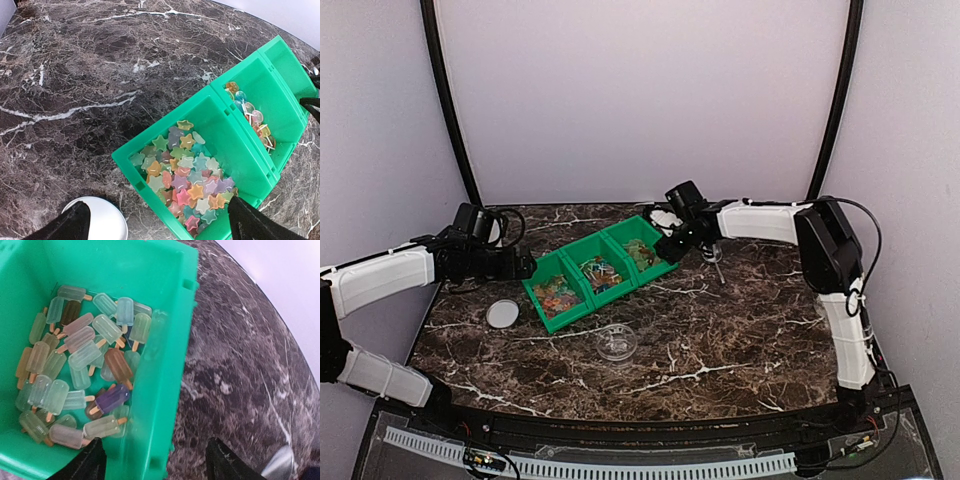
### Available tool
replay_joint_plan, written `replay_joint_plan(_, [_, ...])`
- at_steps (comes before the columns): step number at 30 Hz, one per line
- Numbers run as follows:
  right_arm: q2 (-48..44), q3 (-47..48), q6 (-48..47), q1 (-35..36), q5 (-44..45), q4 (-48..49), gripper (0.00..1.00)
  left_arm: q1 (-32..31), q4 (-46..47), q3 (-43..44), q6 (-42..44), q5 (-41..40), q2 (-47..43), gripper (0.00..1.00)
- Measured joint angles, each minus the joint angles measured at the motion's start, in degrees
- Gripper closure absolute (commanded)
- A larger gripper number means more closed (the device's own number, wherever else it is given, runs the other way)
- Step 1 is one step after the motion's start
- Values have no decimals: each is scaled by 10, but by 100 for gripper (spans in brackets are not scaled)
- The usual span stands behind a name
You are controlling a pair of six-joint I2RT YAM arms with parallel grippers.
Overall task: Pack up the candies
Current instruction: Move the storage box to the center of the board, then move the packing bottle to the center of the board.
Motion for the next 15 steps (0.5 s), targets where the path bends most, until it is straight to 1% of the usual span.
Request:
replay_joint_plan(4, [-73,-59,21,9,-4,-4,11,0,3,-1,3,13,0,1])
replay_joint_plan(6, [-108,-73,24,22,-5,-8,1,0,5,-1,5,19,0,1])
replay_joint_plan(7, [-119,-75,26,31,-6,-10,2,0,6,-1,6,22,0,1])
replay_joint_plan(10, [-143,-76,32,61,-13,-19,2,0,9,-2,6,26,0,1])
replay_joint_plan(15, [-151,-79,32,120,-33,-52,2,0,13,-2,6,31,0,1])
